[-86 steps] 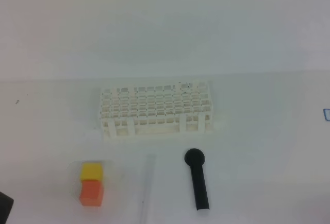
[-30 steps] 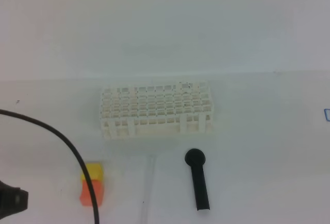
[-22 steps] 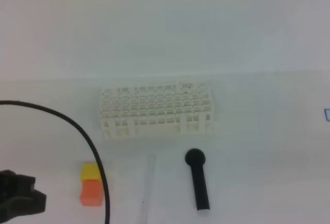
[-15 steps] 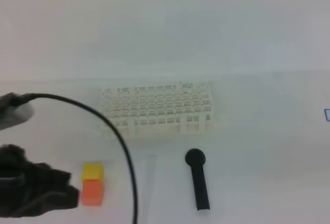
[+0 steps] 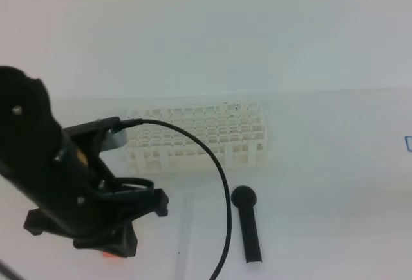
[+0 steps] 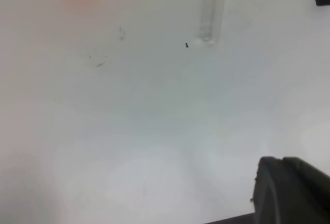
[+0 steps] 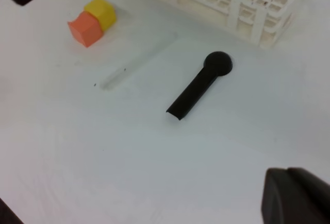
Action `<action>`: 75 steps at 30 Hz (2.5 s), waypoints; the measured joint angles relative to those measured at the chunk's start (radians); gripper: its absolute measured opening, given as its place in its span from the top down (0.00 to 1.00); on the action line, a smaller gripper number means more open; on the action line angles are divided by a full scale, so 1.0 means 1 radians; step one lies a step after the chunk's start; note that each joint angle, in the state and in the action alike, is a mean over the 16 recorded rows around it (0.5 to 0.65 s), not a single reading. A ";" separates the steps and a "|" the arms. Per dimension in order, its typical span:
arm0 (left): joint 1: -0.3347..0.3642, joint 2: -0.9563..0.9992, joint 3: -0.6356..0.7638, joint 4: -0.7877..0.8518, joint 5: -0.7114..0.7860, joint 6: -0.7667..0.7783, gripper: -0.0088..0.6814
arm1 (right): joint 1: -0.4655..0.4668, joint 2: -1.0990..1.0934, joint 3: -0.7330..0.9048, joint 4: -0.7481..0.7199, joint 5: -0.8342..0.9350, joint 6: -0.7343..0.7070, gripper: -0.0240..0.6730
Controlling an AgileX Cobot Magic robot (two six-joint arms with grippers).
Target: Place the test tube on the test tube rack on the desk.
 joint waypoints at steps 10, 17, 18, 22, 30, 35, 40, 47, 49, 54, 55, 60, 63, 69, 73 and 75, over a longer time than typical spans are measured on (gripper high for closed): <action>-0.029 0.174 -0.058 0.070 -0.028 -0.075 0.99 | 0.029 0.000 0.000 -0.002 0.020 -0.001 0.97; -0.072 0.279 -0.095 0.131 -0.063 -0.077 0.99 | 0.068 0.000 0.000 -0.012 0.021 -0.001 0.97; -0.078 0.293 -0.101 0.138 -0.066 -0.073 0.99 | 0.072 0.000 0.000 -0.014 0.021 -0.001 0.97; -0.101 0.343 -0.126 0.157 -0.080 -0.068 0.99 | 0.088 0.000 0.000 -0.021 0.021 -0.001 0.97; -0.115 0.403 -0.155 0.134 -0.125 -0.052 0.93 | 0.100 0.004 0.000 -0.030 0.021 -0.001 0.97; -0.119 0.419 -0.159 0.128 -0.161 -0.041 0.83 | 0.104 0.015 0.000 -0.030 0.021 -0.001 0.97; -0.123 0.431 -0.162 0.126 -0.186 -0.027 0.66 | 0.105 0.027 0.000 -0.031 0.021 -0.001 0.97; -0.124 0.463 -0.165 0.123 -0.193 -0.026 0.48 | 0.105 0.040 0.000 -0.031 0.021 -0.001 0.97; -0.123 0.474 -0.165 0.119 -0.193 -0.025 0.44 | 0.105 0.041 0.000 -0.031 0.021 -0.001 0.97; -0.123 0.509 -0.165 0.112 -0.196 -0.025 0.41 | 0.105 0.041 0.000 -0.032 0.021 -0.001 0.97; -0.123 0.516 -0.165 0.112 -0.197 -0.025 0.41 | 0.105 0.041 0.000 -0.032 0.021 -0.001 0.97; -0.124 0.557 -0.166 0.110 -0.206 -0.025 0.41 | 0.105 0.041 0.000 -0.032 0.022 -0.001 0.97; -0.124 0.581 -0.166 0.108 -0.211 -0.026 0.41 | 0.105 0.041 0.000 -0.032 0.023 -0.001 0.97; -0.124 0.617 -0.168 0.105 -0.218 -0.029 0.41 | 0.105 0.041 0.000 -0.032 0.023 -0.001 0.97; -0.124 0.633 -0.170 0.104 -0.220 -0.030 0.41 | 0.105 0.041 0.000 -0.032 0.023 -0.001 0.97; -0.124 0.637 -0.171 0.103 -0.220 -0.031 0.41 | 0.105 0.041 0.000 -0.032 0.023 -0.001 0.97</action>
